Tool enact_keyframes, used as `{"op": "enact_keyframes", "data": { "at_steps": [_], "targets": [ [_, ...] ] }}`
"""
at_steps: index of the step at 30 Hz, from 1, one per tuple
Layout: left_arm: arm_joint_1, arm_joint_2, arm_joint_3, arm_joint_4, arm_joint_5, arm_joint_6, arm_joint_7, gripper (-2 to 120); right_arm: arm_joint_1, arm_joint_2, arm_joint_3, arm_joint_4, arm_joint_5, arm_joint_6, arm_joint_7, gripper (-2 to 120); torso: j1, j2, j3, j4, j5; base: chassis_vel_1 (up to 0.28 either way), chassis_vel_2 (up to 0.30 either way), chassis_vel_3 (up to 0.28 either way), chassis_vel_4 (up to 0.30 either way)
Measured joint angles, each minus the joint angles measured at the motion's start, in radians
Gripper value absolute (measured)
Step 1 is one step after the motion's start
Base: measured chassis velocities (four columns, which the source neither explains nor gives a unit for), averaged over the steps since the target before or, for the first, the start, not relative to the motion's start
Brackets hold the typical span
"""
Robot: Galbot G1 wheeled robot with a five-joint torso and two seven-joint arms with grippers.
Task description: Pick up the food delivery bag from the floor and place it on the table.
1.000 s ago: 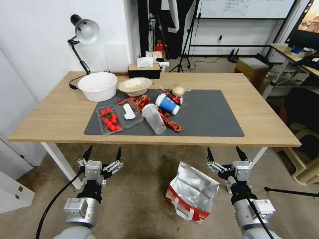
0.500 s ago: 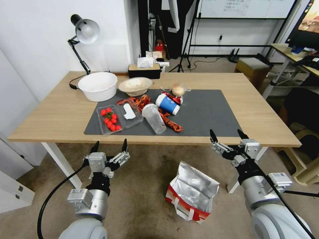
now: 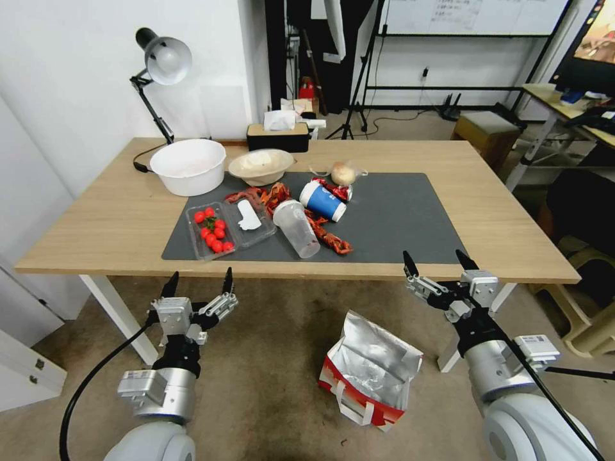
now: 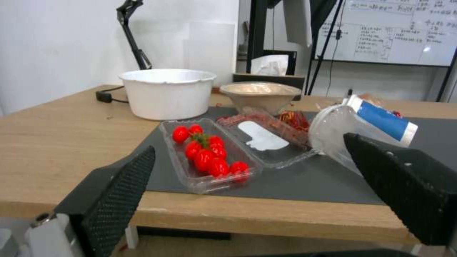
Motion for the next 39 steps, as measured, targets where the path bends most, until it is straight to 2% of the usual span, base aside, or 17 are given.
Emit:
{"op": "enact_keyframes", "data": {
  "at_steps": [12,15,31,39],
  "targets": [
    [0.007,0.0,0.015,-0.022,-0.001,0.039,-0.006,99,-0.001,-0.003,0.0,0.005,-0.002,-0.007,0.0,100,-0.001,-0.001,-0.001,-0.0001,0.0,0.0,0.0,0.0,0.0],
    [0.007,0.001,0.019,-0.023,-0.001,0.047,-0.008,99,-0.001,-0.003,0.0,0.005,-0.002,-0.008,0.0,100,-0.006,-0.012,-0.007,-0.0001,0.0,0.0,0.0,0.0,0.0],
    [0.007,0.001,0.02,-0.022,0.0,0.049,-0.01,99,0.001,-0.003,-0.001,0.005,-0.002,-0.011,-0.001,100,-0.016,-0.035,-0.019,-0.0001,0.0,0.0,0.0,0.0,0.0],
    [0.003,0.001,0.019,-0.014,0.0,0.051,-0.01,99,0.002,-0.003,-0.001,0.0,-0.002,-0.012,-0.005,100,-0.035,-0.08,-0.045,0.0,0.0,0.0,0.0,0.0,0.0]
  ]
}}
